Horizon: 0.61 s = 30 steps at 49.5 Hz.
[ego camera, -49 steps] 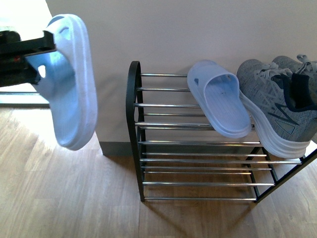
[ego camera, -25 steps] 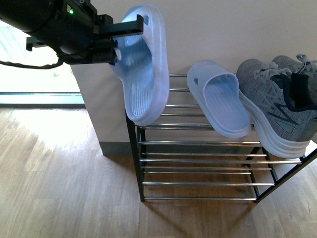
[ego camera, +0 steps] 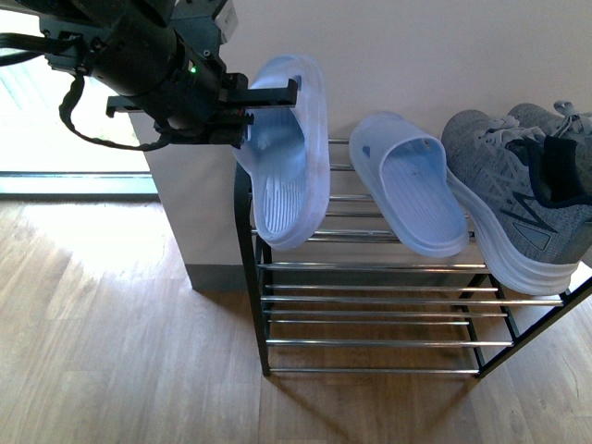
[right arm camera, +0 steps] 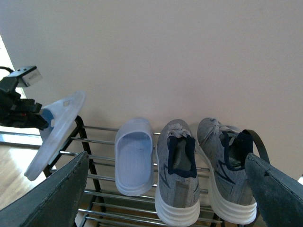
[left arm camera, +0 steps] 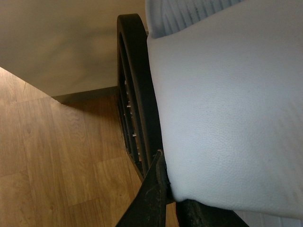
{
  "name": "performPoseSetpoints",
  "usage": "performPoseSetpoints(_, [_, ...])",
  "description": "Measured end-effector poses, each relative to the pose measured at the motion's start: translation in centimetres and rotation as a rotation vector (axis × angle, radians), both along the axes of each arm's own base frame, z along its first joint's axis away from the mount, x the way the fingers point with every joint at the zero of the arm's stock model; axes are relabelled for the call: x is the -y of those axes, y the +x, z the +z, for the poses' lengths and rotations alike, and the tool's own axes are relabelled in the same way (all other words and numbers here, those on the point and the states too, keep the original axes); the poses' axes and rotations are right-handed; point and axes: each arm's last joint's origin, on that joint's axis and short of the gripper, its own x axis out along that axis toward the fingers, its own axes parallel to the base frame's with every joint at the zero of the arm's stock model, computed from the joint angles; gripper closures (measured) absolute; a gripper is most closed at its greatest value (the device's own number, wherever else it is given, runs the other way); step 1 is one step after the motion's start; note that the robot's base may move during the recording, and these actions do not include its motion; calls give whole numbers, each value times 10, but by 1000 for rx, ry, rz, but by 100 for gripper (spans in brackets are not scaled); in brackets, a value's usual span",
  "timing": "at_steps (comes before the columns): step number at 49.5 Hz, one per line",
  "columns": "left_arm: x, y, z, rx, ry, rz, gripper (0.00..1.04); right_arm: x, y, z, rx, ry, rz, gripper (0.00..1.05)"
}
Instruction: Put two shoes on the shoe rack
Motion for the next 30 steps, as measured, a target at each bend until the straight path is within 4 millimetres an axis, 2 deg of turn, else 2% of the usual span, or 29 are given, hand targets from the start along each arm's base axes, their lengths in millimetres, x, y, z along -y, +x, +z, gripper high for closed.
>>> performPoseSetpoints(16, [10,11,-16,-15,17,-23,103,0,0,0,0,0,0,9])
performPoseSetpoints(30, [28,19,-24,-18,33,-52,102,0,0,0,0,0,0,9])
